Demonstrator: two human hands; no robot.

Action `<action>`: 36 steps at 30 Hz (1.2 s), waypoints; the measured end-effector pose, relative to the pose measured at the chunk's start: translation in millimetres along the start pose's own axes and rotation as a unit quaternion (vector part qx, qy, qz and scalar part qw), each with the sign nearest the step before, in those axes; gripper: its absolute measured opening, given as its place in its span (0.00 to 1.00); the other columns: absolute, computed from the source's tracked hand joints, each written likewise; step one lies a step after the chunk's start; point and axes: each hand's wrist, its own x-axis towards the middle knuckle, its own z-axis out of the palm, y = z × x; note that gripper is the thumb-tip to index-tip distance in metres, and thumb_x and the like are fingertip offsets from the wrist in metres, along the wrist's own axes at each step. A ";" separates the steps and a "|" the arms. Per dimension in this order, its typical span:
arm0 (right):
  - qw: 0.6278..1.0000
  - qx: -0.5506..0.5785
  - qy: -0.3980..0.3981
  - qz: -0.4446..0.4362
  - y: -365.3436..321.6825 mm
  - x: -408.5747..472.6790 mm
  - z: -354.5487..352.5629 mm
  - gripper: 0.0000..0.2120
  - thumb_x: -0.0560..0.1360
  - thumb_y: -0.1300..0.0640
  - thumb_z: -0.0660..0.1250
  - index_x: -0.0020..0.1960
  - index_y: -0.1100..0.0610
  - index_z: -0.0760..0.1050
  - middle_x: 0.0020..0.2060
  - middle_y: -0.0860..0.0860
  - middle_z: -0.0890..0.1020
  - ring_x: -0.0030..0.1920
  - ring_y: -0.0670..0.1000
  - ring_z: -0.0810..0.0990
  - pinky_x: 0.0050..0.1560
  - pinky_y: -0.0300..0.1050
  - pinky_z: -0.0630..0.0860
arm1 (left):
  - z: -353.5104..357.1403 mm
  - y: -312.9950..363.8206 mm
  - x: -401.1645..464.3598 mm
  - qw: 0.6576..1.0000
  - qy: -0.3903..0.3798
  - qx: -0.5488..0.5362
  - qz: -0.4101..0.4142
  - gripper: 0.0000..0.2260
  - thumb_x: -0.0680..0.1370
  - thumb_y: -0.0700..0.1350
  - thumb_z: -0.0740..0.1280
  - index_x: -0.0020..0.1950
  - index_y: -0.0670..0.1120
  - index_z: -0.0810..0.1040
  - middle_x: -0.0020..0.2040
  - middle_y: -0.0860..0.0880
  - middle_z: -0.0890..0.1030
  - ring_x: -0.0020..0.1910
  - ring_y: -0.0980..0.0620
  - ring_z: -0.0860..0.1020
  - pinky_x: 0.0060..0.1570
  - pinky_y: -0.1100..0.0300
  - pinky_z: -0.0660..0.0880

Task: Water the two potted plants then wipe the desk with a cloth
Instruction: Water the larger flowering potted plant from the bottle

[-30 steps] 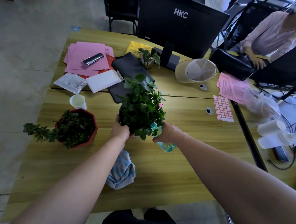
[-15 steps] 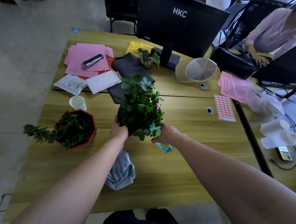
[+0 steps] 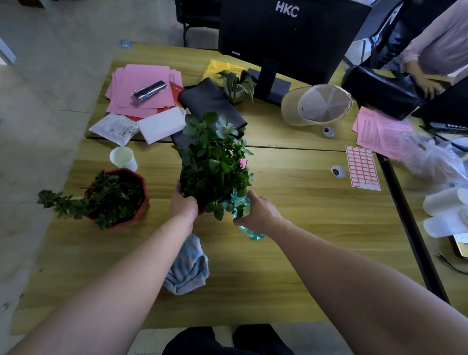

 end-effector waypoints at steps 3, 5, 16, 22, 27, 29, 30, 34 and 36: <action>1.000 0.000 -0.006 -0.009 4.5 2.8 0.3 0.41 0.69 0.42 0.76 0.73 0.52 0.60 0.64 0.57 0.74 0.57 0.59 0.77 0.50 0.52 0.78 | 8.3 -3.3 -7.6 0.999 0.019 -0.024 -0.013 0.30 0.80 0.32 0.49 0.76 0.56 0.66 0.63 0.45 0.78 0.54 0.40 0.80 0.43 0.49 0.82; 1.000 0.005 -0.010 -0.017 7.4 4.8 -0.1 0.40 0.69 0.42 0.76 0.73 0.52 0.61 0.64 0.56 0.74 0.57 0.58 0.77 0.47 0.49 0.76 | 13.9 -9.6 -13.2 0.999 0.040 -0.025 -0.015 0.24 0.81 0.34 0.51 0.74 0.51 0.69 0.59 0.42 0.80 0.42 0.43 0.80 0.33 0.55 0.77; 0.999 0.009 -0.036 -0.024 43.8 8.5 -2.2 0.36 0.69 0.45 0.77 0.68 0.54 0.62 0.60 0.55 0.77 0.53 0.57 0.77 0.46 0.51 0.77 | 42.7 -60.9 -30.4 0.989 0.049 0.113 -0.087 0.14 0.84 0.46 0.57 0.67 0.42 0.74 0.49 0.42 0.83 0.37 0.46 0.81 0.38 0.53 0.77; 0.999 0.020 -0.029 0.005 74.4 12.4 -5.0 0.34 0.67 0.47 0.78 0.64 0.52 0.63 0.55 0.53 0.78 0.48 0.54 0.74 0.43 0.48 0.73 | 59.6 -68.0 -43.2 0.986 0.019 0.130 -0.101 0.07 0.83 0.41 0.62 0.60 0.42 0.75 0.42 0.48 0.77 0.34 0.50 0.78 0.20 0.62 0.70; 0.998 0.043 -0.024 0.034 99.1 19.0 -7.8 0.31 0.68 0.50 0.77 0.65 0.51 0.65 0.55 0.53 0.77 0.49 0.55 0.75 0.44 0.47 0.73 | 69.9 -75.7 -48.1 0.987 -0.002 0.130 -0.098 0.03 0.83 0.42 0.62 0.55 0.44 0.74 0.47 0.46 0.76 0.36 0.50 0.77 0.28 0.59 0.73; 0.997 0.057 -0.019 0.038 104.9 21.2 -8.2 0.31 0.68 0.52 0.78 0.64 0.51 0.65 0.55 0.54 0.77 0.53 0.57 0.77 0.45 0.48 0.74 | 71.3 -78.6 -49.5 0.987 0.002 0.125 -0.099 0.02 0.83 0.42 0.63 0.54 0.44 0.73 0.45 0.47 0.76 0.37 0.49 0.77 0.32 0.57 0.74; 0.997 0.064 -0.017 0.036 108.4 22.3 -7.9 0.31 0.68 0.53 0.78 0.64 0.52 0.66 0.56 0.54 0.77 0.54 0.58 0.78 0.45 0.48 0.74 | 72.7 -80.4 -51.0 0.988 0.003 0.121 -0.099 0.02 0.83 0.42 0.63 0.54 0.44 0.73 0.44 0.47 0.76 0.38 0.49 0.77 0.33 0.56 0.74; 0.996 0.080 -0.012 0.023 117.9 24.9 -3.8 0.31 0.69 0.54 0.77 0.65 0.53 0.65 0.57 0.55 0.78 0.55 0.59 0.78 0.46 0.47 0.74 | 76.0 -87.4 -56.1 0.988 0.007 0.120 -0.099 0.04 0.83 0.42 0.63 0.57 0.44 0.74 0.48 0.47 0.77 0.38 0.49 0.78 0.34 0.56 0.75; 0.996 0.084 -0.012 0.016 121.7 25.7 -0.5 0.31 0.68 0.55 0.78 0.65 0.53 0.66 0.57 0.55 0.78 0.54 0.59 0.78 0.45 0.48 0.73 | 78.3 -90.4 -58.7 0.987 0.013 0.121 -0.100 0.05 0.83 0.42 0.63 0.57 0.44 0.75 0.50 0.47 0.77 0.39 0.49 0.78 0.34 0.56 0.76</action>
